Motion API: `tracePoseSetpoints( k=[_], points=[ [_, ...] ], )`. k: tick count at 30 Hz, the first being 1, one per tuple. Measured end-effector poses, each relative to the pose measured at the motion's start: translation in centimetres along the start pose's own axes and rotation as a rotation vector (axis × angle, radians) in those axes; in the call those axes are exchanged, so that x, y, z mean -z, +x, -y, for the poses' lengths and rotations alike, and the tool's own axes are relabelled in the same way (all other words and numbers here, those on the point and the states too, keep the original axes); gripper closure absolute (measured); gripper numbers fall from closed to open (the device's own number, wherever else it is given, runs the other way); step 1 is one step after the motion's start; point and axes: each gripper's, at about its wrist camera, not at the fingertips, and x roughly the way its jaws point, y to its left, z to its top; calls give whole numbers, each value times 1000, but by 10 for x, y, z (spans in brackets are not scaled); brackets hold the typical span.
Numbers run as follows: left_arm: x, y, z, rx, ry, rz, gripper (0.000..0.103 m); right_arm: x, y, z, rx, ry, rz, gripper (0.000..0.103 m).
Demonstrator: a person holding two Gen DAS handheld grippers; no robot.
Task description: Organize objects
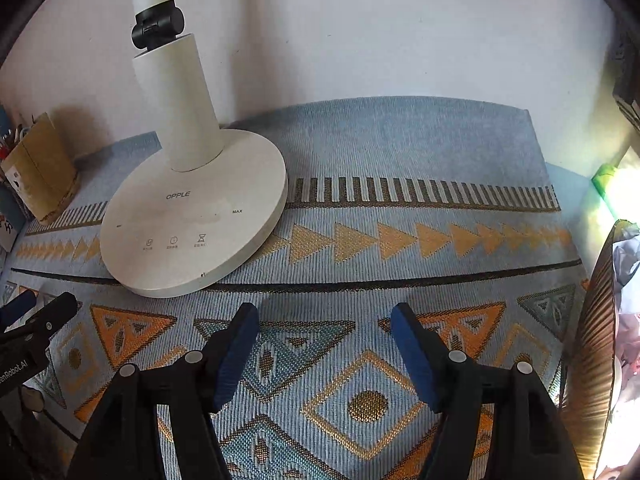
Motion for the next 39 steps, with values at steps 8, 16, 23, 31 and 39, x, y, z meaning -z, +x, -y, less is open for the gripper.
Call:
tracePoseSetpoints(
  k=[8, 16, 23, 31, 39],
  points=[
    [1, 1, 7, -48, 42, -16, 1, -3, 9, 12, -14, 34, -19, 7],
    [0, 1, 8, -31, 68, -1, 0, 0, 9, 8, -16, 0, 11, 0],
    [-1, -1, 9, -29, 74, -2, 0, -2, 19, 6, -10, 4, 26, 0],
    [-4, 0, 9, -25, 78, 0, 0, -1, 18, 6, -9, 4, 27, 0],
    [-4, -1, 9, -26, 79, 0, 0, 1, 17, 5, -9, 4, 27, 0]
  ],
)
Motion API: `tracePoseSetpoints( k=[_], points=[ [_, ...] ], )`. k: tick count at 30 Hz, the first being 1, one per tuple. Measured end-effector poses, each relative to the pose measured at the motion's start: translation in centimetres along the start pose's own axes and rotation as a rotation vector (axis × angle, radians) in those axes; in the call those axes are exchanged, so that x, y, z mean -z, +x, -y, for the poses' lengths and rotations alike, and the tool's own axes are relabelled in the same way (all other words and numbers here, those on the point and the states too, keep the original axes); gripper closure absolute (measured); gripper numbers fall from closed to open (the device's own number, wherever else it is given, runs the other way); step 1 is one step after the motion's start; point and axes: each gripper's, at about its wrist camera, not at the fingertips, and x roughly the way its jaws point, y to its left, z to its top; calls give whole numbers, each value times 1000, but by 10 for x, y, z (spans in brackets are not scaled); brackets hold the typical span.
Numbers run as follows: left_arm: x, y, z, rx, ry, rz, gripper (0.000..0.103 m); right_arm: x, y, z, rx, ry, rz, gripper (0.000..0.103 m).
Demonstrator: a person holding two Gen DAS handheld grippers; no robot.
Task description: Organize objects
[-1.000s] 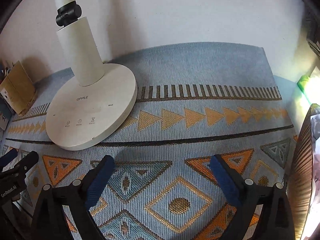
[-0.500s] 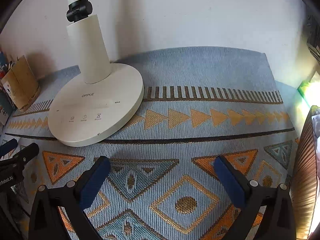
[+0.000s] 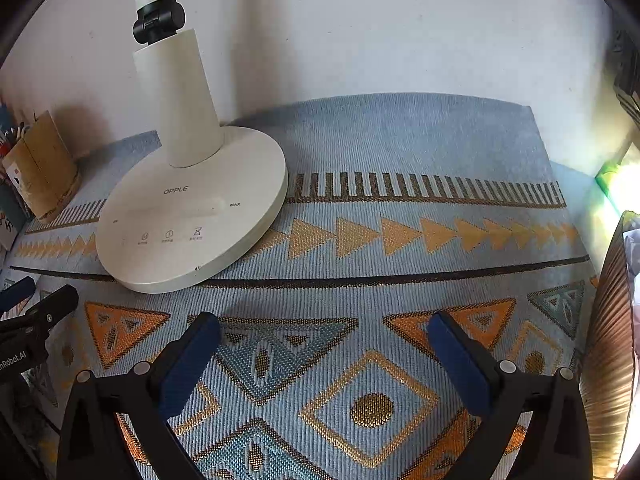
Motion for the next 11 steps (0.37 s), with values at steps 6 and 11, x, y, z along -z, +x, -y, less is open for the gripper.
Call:
tracePoseSetpoints(
  k=[6, 11],
  points=[
    [-2, 4, -3, 4, -2, -1, 0, 1, -1, 0, 0, 0, 0, 0],
    [-4, 6, -4, 4, -2, -2, 0, 1, 0, 0, 0, 0, 0, 0]
  ],
)
